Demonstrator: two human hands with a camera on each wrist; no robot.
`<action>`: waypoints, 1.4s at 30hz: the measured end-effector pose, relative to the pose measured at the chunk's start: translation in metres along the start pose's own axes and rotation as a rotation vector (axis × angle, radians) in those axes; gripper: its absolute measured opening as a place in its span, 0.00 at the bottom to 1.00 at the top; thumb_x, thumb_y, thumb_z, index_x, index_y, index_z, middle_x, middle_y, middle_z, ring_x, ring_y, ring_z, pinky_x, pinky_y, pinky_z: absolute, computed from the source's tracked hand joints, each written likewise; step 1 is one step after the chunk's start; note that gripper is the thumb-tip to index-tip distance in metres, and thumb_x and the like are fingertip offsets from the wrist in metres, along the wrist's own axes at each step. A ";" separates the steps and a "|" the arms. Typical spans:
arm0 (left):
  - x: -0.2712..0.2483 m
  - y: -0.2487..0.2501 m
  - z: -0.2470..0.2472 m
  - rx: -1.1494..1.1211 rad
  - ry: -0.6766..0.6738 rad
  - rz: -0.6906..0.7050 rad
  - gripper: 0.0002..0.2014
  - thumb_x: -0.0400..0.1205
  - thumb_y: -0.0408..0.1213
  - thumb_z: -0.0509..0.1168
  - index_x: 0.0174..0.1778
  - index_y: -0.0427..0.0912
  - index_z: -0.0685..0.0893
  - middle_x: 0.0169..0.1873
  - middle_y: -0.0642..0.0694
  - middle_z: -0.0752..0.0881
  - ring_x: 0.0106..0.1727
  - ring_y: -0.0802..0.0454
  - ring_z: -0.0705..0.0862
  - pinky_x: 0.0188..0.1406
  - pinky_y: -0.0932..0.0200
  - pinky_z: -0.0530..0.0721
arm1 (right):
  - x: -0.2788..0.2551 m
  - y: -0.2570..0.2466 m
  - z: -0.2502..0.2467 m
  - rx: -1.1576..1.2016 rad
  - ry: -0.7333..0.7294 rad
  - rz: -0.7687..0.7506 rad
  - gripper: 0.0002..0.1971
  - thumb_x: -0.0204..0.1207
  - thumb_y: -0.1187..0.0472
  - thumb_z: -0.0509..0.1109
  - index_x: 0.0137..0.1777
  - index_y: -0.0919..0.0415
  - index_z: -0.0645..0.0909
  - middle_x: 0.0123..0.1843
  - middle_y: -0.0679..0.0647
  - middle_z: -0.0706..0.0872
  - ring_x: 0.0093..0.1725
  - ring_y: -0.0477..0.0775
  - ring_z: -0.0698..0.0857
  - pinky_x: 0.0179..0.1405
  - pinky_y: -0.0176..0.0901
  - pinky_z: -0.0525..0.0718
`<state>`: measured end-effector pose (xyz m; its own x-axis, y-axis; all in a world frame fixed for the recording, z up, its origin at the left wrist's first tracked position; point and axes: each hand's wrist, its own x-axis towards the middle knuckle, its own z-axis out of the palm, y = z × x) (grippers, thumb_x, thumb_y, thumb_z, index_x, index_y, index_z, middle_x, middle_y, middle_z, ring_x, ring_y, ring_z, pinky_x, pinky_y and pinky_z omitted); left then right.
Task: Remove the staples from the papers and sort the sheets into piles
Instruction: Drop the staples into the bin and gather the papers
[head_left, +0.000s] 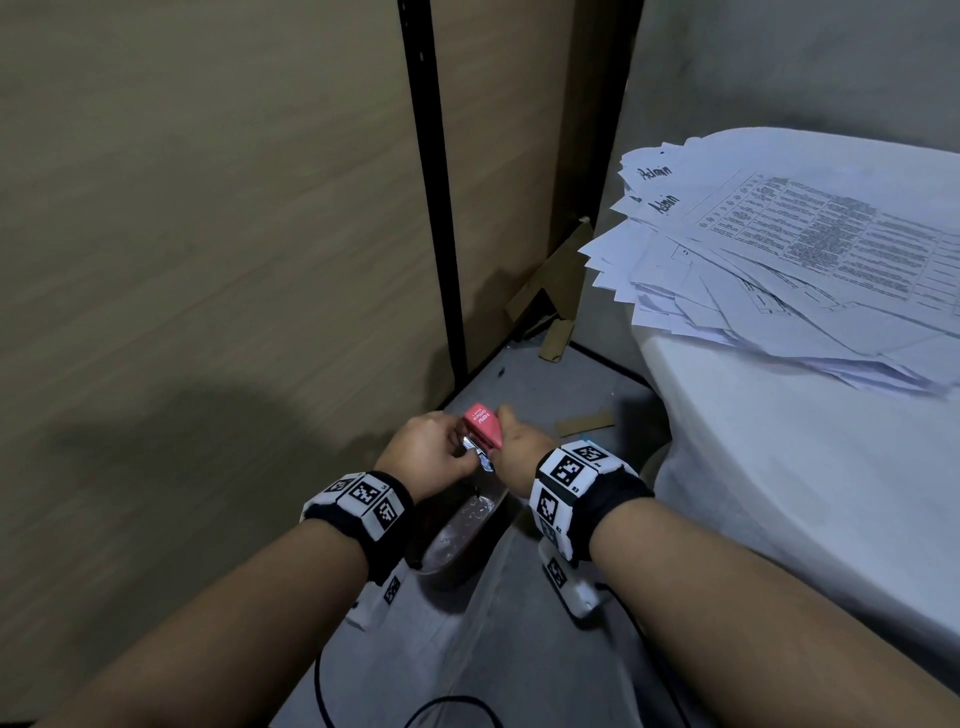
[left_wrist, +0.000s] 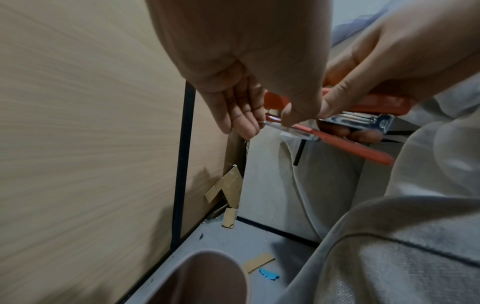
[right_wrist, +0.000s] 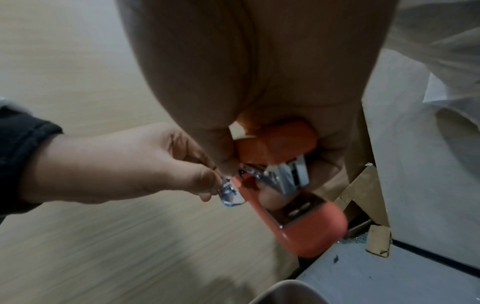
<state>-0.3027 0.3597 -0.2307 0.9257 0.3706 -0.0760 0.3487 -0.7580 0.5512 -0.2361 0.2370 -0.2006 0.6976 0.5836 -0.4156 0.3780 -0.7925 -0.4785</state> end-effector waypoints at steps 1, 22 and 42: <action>0.000 0.000 0.000 0.008 0.006 0.005 0.08 0.72 0.41 0.70 0.39 0.40 0.85 0.37 0.47 0.84 0.40 0.50 0.83 0.40 0.56 0.80 | -0.001 0.000 0.000 0.003 0.006 -0.006 0.16 0.79 0.63 0.62 0.64 0.60 0.64 0.57 0.63 0.81 0.51 0.61 0.83 0.49 0.48 0.79; 0.004 -0.011 -0.004 0.036 0.049 -0.088 0.08 0.78 0.40 0.65 0.42 0.44 0.89 0.37 0.45 0.90 0.42 0.46 0.87 0.35 0.62 0.73 | -0.009 -0.009 -0.001 -0.009 -0.014 -0.016 0.13 0.80 0.63 0.61 0.63 0.59 0.66 0.52 0.62 0.80 0.52 0.63 0.84 0.54 0.55 0.82; 0.027 -0.031 -0.028 0.059 0.013 -0.146 0.11 0.82 0.38 0.67 0.45 0.32 0.90 0.42 0.34 0.88 0.48 0.39 0.87 0.48 0.53 0.80 | -0.041 -0.022 -0.068 0.011 0.076 -0.002 0.20 0.81 0.65 0.61 0.70 0.63 0.60 0.62 0.66 0.80 0.58 0.64 0.82 0.53 0.50 0.78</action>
<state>-0.2926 0.4084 -0.2266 0.8627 0.4856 -0.1409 0.4878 -0.7257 0.4852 -0.2317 0.2186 -0.1207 0.7412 0.5700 -0.3544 0.3731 -0.7888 -0.4884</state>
